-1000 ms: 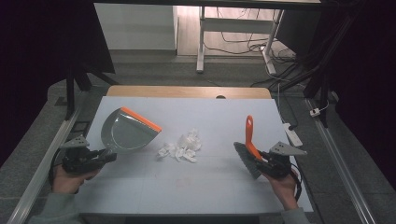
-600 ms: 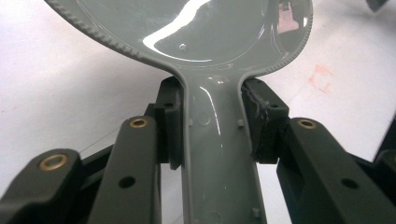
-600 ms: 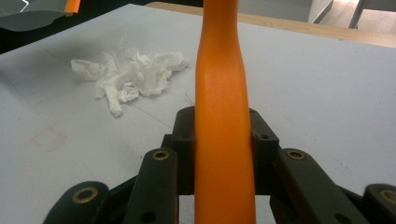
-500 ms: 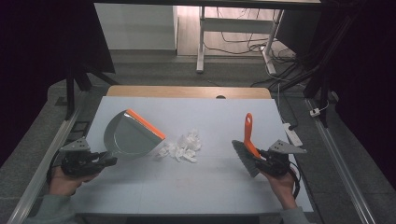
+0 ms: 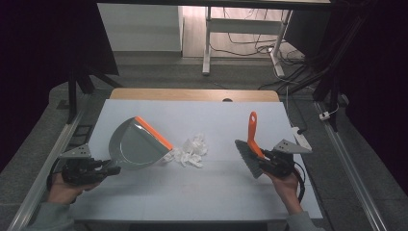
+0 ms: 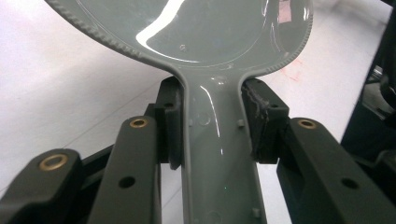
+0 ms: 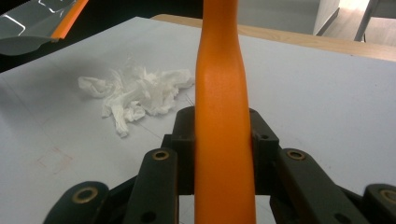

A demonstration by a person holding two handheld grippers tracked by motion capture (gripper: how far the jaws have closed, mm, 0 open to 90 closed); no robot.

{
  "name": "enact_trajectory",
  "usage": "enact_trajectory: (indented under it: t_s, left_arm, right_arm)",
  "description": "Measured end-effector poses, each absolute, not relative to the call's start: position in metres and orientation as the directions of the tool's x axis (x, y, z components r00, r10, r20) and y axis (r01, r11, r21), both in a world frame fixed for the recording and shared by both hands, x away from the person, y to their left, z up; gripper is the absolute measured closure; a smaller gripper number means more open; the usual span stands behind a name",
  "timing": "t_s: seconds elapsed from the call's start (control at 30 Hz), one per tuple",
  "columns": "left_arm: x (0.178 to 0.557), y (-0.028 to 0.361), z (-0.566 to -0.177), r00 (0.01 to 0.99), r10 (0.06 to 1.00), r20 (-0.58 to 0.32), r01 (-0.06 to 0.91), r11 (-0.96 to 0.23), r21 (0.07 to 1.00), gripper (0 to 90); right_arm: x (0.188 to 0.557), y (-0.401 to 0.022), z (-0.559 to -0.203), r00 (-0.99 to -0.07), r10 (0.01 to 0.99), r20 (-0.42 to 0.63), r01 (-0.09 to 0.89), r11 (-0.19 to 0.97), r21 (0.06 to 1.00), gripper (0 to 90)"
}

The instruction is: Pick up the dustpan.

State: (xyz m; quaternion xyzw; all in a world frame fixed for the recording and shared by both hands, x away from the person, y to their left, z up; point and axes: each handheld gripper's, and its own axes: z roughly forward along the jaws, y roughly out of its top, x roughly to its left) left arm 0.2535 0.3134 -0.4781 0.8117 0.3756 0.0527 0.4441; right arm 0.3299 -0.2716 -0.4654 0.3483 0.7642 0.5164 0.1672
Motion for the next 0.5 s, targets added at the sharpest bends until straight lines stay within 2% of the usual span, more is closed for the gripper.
enact_trajectory:
  t_s: [0.5]
  left_arm:
    - [0.246,0.317,-0.48,0.736,0.626,-0.26,0.565,-0.354,0.746,61.3]
  right_arm:
    - [0.342,-0.261,-0.462,-0.694,0.708,0.126,0.358,0.188,0.914,69.9]
